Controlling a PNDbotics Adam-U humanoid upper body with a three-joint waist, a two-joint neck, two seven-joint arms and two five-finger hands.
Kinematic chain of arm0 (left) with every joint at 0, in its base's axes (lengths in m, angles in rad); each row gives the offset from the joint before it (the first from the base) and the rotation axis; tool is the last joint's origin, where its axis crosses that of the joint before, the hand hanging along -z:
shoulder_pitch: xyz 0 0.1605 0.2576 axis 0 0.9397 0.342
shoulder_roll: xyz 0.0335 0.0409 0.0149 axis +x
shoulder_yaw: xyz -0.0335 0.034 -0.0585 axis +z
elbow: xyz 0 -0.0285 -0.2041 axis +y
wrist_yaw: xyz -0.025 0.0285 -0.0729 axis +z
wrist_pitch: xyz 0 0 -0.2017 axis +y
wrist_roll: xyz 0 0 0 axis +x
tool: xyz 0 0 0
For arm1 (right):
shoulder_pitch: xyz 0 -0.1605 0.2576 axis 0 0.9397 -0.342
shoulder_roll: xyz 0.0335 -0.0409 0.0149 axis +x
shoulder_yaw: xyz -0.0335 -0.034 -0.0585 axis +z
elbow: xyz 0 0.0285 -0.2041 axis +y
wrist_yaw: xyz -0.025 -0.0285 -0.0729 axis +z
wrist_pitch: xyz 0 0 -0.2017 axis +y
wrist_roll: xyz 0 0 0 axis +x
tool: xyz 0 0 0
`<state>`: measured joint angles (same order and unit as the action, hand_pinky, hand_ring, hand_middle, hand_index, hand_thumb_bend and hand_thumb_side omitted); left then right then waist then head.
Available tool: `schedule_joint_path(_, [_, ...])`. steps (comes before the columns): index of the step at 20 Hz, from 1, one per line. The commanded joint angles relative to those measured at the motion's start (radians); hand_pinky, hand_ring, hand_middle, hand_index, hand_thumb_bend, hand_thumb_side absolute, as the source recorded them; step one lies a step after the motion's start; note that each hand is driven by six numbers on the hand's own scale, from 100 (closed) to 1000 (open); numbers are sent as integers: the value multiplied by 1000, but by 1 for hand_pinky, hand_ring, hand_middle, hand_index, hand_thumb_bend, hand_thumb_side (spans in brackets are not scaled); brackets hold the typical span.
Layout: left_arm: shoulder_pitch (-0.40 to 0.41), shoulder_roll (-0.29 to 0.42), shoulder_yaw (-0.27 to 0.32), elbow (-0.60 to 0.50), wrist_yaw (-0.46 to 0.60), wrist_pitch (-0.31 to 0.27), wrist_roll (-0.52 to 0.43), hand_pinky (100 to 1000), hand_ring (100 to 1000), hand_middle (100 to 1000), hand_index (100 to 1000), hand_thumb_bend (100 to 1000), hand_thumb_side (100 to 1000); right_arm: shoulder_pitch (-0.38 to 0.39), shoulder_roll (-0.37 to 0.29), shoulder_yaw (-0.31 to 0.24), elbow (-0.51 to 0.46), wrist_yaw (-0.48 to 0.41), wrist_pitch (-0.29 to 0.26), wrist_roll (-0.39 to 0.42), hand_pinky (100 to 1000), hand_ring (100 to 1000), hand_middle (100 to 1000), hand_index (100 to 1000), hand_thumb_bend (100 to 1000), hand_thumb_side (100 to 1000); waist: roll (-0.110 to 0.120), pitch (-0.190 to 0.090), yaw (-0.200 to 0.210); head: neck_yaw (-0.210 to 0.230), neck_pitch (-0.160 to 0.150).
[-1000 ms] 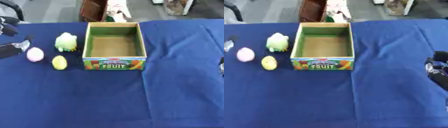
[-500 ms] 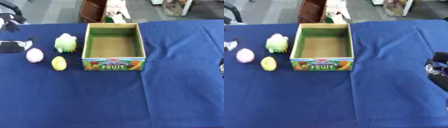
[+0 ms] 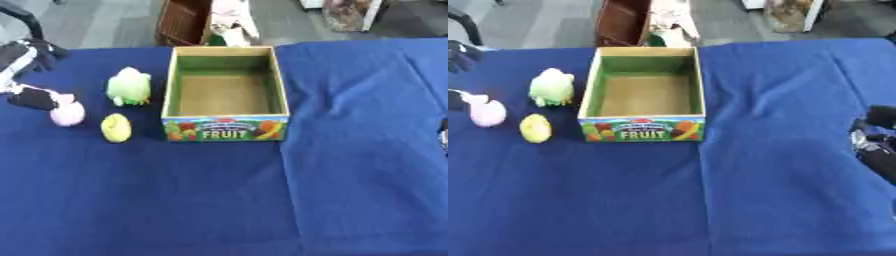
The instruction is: Pick up objects on the table and place them in the box.
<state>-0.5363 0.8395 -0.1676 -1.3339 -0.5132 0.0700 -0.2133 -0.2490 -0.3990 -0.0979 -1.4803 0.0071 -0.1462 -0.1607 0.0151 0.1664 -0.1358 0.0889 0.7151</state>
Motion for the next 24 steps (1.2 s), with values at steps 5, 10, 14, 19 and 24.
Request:
schedule_joint_path(5, [-45,-11,17,106,-110,11,-23,704,703,738,818,457,203,-7,-24,-3,-6,3,-1,4,560,730,650,729,169,100,3,-19,-3,1,-7])
schedule_joint_path(10, [-64,-38,22,172,-162,21,-12,704,705,742,819,460,207,-6,-23,-3,-6,3,0,4,560,730,650,729,170,100,2,-20,-4,2,-7])
schedule_joint_path(14, [-71,-58,25,213,-184,21,-13,697,699,739,816,454,205,-5,-21,-3,-6,3,0,5,560,729,650,729,170,100,2,-20,-4,1,-6])
schedule_joint_path(19, [-71,-87,35,267,-186,21,-9,684,673,715,799,429,200,-5,-20,-3,-6,3,0,5,560,729,649,729,171,100,2,-19,-5,0,-6])
schedule_joint_path(24, [-68,-108,38,294,-189,18,11,668,647,677,773,385,192,-6,-18,-3,-6,3,0,5,560,729,649,729,171,100,1,-18,-7,0,-6])
